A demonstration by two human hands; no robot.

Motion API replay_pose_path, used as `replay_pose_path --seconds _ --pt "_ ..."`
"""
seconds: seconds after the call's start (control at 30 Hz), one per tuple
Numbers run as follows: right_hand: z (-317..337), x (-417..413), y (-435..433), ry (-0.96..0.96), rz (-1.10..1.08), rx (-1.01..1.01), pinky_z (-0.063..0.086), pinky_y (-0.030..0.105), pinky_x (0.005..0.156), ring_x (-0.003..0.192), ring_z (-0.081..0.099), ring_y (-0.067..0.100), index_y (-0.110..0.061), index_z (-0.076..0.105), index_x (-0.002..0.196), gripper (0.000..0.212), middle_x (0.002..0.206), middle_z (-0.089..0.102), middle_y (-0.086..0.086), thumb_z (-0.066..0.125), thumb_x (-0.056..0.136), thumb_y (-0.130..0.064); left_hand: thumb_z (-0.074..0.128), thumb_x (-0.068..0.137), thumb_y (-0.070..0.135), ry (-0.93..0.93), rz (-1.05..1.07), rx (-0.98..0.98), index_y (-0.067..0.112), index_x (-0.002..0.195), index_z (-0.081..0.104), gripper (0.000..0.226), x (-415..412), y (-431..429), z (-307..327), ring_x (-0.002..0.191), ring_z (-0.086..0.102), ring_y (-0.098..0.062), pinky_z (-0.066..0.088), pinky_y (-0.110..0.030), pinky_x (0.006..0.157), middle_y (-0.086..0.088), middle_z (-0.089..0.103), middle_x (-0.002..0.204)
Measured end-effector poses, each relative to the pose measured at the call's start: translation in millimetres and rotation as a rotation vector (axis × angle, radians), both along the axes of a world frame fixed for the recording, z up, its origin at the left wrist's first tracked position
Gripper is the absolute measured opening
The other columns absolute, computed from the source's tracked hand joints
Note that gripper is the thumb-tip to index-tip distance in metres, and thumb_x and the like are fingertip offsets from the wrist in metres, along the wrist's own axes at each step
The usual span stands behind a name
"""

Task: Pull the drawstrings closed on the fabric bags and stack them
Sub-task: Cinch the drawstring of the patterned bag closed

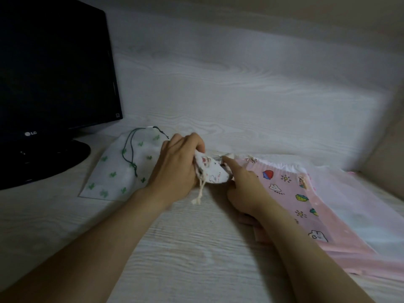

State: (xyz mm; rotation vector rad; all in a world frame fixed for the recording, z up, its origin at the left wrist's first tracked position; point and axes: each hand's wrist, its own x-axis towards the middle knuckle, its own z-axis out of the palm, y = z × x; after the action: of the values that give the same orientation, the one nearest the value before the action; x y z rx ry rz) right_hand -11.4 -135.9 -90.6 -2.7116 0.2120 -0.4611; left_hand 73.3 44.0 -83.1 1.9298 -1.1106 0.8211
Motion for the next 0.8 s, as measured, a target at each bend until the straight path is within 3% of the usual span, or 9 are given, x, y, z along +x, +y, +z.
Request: replay_pose_path --seconds 0.07,0.13,0.27,0.33,0.4,0.53,0.67,0.73,0.8 --pt "-4.2 3.3 -2.1 0.000 0.001 -0.008 0.048 0.039 0.092 0.121 0.058 0.040 -0.018 0.023 0.162 0.085 0.135 0.063 0.018 0.055 0.086 0.001 0.047 0.087 0.025 -0.039 0.043 0.116 0.021 0.092 0.059 0.014 3.3 -2.4 -4.4 0.096 0.040 -0.013 0.034 -0.039 0.081 0.015 0.057 0.096" --pt "-6.7 5.2 -6.0 -0.119 -0.068 -0.015 0.050 0.045 0.097 0.122 0.059 0.038 -0.015 0.037 0.156 0.069 0.133 0.064 0.017 0.059 0.091 -0.008 0.048 0.087 0.030 -0.041 0.110 0.206 0.024 0.090 0.064 0.018 6.8 -2.6 -9.5 0.103 0.038 -0.014 0.026 -0.035 0.084 0.015 0.061 0.108" --pt "0.3 6.3 -10.5 -0.295 -0.247 0.108 0.057 0.042 0.074 0.085 0.067 0.027 -0.009 0.064 0.122 0.024 0.099 0.072 0.011 0.052 0.104 -0.018 0.046 0.095 0.042 0.040 0.074 0.383 0.027 0.088 0.063 0.024 8.7 -1.9 -14.7 0.105 0.040 -0.014 0.028 -0.036 0.091 0.018 0.060 0.099" --pt "3.3 4.8 -9.7 -0.351 -0.277 0.219 0.057 0.045 0.074 0.080 0.068 0.030 -0.002 0.068 0.107 0.031 0.091 0.072 0.013 0.044 0.106 -0.021 0.047 0.100 0.037 0.131 0.005 0.425 0.025 0.087 0.060 0.021 6.3 -1.1 -15.1 0.092 0.051 -0.018 0.040 -0.039 0.084 0.011 0.060 0.088" --pt "7.1 0.8 -4.8 -0.346 -0.268 0.327 0.055 0.038 0.080 0.095 0.067 0.031 0.003 0.068 0.107 0.043 0.102 0.073 0.015 0.041 0.107 -0.030 0.050 0.102 0.032 0.227 -0.029 0.448 0.024 0.086 0.058 0.020 4.4 -0.9 -16.0 0.075 0.058 -0.022 0.049 -0.038 0.068 0.005 0.061 0.079" --pt "13.3 -7.4 6.7 -0.222 0.016 0.641 0.050 0.025 0.093 0.121 0.060 0.005 -0.034 0.051 0.146 0.054 0.134 0.064 -0.005 0.067 0.095 -0.047 0.051 0.105 0.038 0.243 0.012 0.443 0.035 0.091 0.058 0.015 1.3 1.4 -12.1 0.068 0.059 -0.017 0.042 -0.034 0.055 0.006 0.062 0.079" --pt "5.0 -7.3 6.0 -0.156 0.266 0.429 0.047 0.020 0.105 0.126 0.056 -0.006 -0.037 0.041 0.153 0.096 0.135 0.061 -0.018 0.094 0.072 -0.030 0.055 0.104 0.046 0.259 0.072 0.427 0.031 0.103 0.068 0.020 3.3 -0.6 -13.4 0.081 0.064 -0.022 0.056 -0.041 0.069 0.001 0.069 0.093" --pt "0.6 -5.3 4.4 -0.203 0.281 0.298 0.050 0.020 0.095 0.114 0.062 -0.003 -0.031 0.045 0.149 0.087 0.124 0.064 -0.018 0.089 0.076 -0.018 0.057 0.102 0.048 0.298 0.047 0.377 0.028 0.115 0.066 0.025 7.5 -1.2 -17.5 0.094 0.065 -0.022 0.057 -0.044 0.080 0.000 0.070 0.106" --pt "-2.2 -2.6 0.9 -0.324 0.208 0.315 0.058 0.035 0.089 0.111 0.065 0.006 -0.032 0.050 0.138 0.064 0.120 0.065 -0.011 0.078 0.083 -0.014 0.064 0.101 0.046 0.314 0.025 0.325 0.022 0.123 0.063 0.032 12.7 -1.2 -19.3 0.107 0.062 -0.019 0.053 -0.042 0.092 0.000 0.065 0.117"
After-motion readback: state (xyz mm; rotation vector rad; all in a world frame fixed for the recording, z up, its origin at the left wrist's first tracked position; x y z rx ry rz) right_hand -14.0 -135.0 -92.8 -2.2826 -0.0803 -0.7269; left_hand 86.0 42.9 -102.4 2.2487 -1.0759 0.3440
